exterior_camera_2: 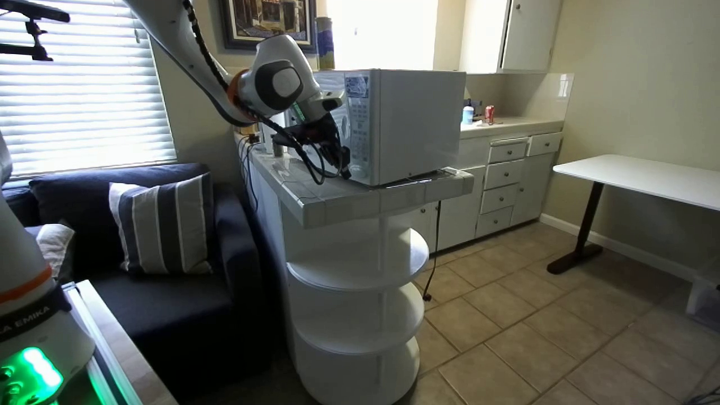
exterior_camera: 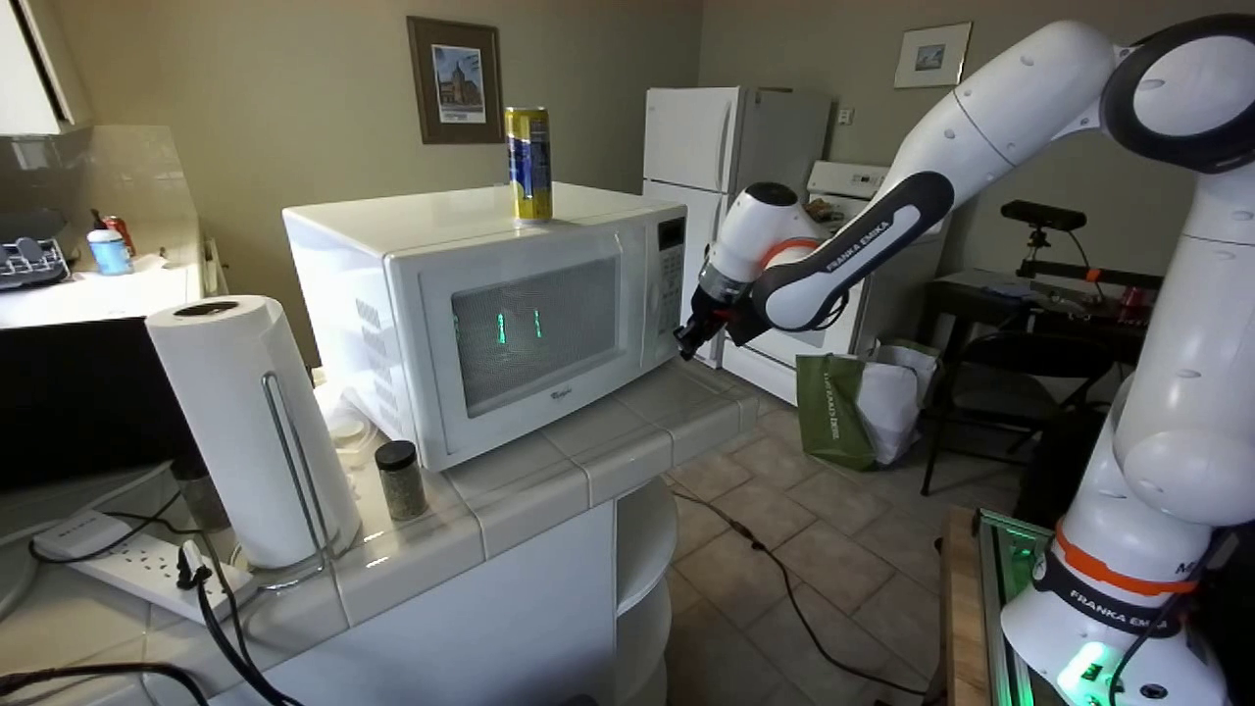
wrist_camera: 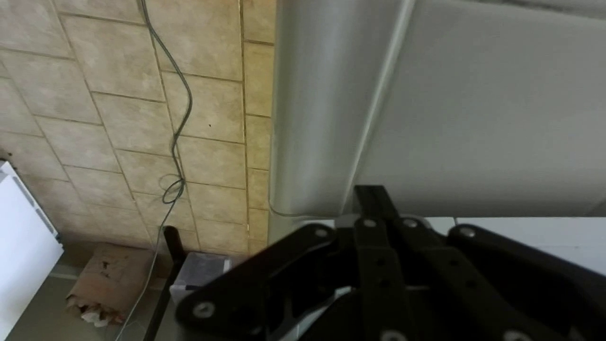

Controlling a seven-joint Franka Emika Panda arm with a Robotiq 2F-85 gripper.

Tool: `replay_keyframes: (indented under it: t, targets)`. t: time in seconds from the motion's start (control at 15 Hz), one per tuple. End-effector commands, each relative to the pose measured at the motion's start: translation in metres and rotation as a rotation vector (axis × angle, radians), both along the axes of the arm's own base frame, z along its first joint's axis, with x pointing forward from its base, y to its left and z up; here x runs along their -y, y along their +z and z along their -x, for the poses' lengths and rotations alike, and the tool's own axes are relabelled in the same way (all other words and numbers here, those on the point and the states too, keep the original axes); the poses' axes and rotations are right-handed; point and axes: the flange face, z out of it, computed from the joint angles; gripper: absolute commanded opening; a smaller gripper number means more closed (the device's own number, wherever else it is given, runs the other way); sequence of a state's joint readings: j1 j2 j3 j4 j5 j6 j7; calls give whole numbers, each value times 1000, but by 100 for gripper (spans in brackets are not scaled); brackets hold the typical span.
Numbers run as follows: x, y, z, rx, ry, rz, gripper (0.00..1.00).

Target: Open the microwave door

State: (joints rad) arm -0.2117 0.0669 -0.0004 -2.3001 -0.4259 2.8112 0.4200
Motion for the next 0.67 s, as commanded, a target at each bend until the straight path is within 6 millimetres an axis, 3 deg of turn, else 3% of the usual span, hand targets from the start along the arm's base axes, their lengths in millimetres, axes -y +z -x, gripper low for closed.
replay_keyframes:
  t: [0.0,0.6]
  targets:
    - [-2,-9,-11,26,1,3,0]
    - [-4,-7,-21,101,-7,-13,0]
